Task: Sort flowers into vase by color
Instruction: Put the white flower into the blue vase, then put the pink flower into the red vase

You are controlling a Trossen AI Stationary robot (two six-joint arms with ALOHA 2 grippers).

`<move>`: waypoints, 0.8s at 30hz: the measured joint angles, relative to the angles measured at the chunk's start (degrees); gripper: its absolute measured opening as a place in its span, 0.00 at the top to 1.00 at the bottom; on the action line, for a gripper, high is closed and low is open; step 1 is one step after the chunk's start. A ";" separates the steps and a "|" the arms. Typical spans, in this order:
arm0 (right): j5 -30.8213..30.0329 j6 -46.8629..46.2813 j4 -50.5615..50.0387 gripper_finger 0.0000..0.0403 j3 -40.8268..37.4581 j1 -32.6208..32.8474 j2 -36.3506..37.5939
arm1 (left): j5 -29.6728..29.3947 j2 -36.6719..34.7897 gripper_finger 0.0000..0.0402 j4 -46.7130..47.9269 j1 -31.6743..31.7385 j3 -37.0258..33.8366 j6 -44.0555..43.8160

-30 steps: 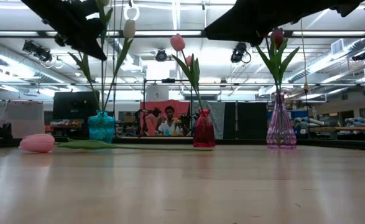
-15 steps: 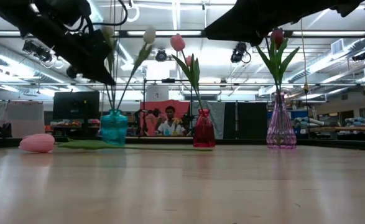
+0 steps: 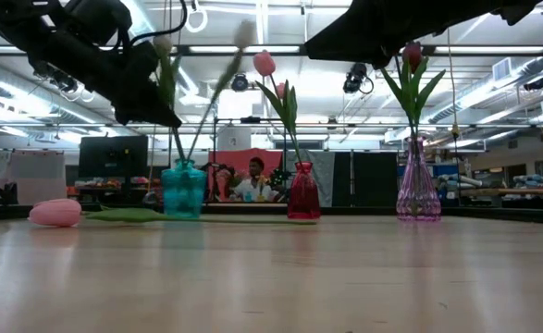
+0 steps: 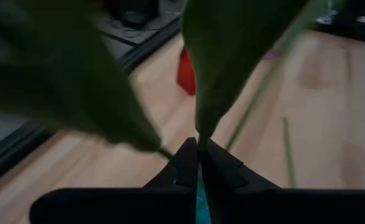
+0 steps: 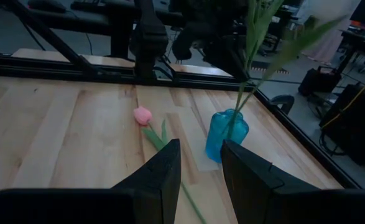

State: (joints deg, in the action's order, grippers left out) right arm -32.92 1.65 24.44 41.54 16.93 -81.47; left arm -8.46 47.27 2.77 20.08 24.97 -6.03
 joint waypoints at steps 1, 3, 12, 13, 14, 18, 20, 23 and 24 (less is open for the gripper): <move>0.00 0.00 0.11 0.68 0.00 0.00 0.00 | -0.79 0.00 0.94 0.11 0.01 0.00 -0.02; 0.00 -0.09 0.25 0.68 0.02 0.00 0.00 | -1.40 0.00 0.90 0.53 0.01 0.00 0.02; 0.00 -0.15 0.21 0.68 0.02 0.00 0.00 | -0.99 0.81 0.65 1.75 0.01 -0.05 1.32; 0.00 -0.19 0.04 0.68 0.02 0.00 0.00 | -0.75 0.79 0.64 3.55 -0.01 0.47 1.32; 0.02 -0.39 -0.29 0.68 0.02 0.00 0.00 | -0.65 0.78 0.63 5.45 -0.04 1.22 1.33; 2.58 -1.88 -2.39 0.68 0.02 -0.33 0.00 | -3.80 -2.92 0.62 9.97 -3.21 2.60 2.81; 4.11 -3.10 -2.80 0.68 0.02 -0.68 0.00 | -7.99 -6.24 0.63 10.07 -6.15 2.67 2.84; 5.66 -4.88 -3.12 0.68 0.02 -1.56 0.00 | -11.45 -10.93 0.64 10.30 -10.31 2.73 1.49; 6.25 -5.52 -2.77 0.68 0.02 -2.06 -0.29 | -11.64 -11.96 0.64 10.42 -11.73 2.73 1.06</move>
State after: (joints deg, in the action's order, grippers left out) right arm -26.67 -3.87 21.67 41.56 14.87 -81.76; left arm -20.10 35.31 13.20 8.36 27.70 -4.97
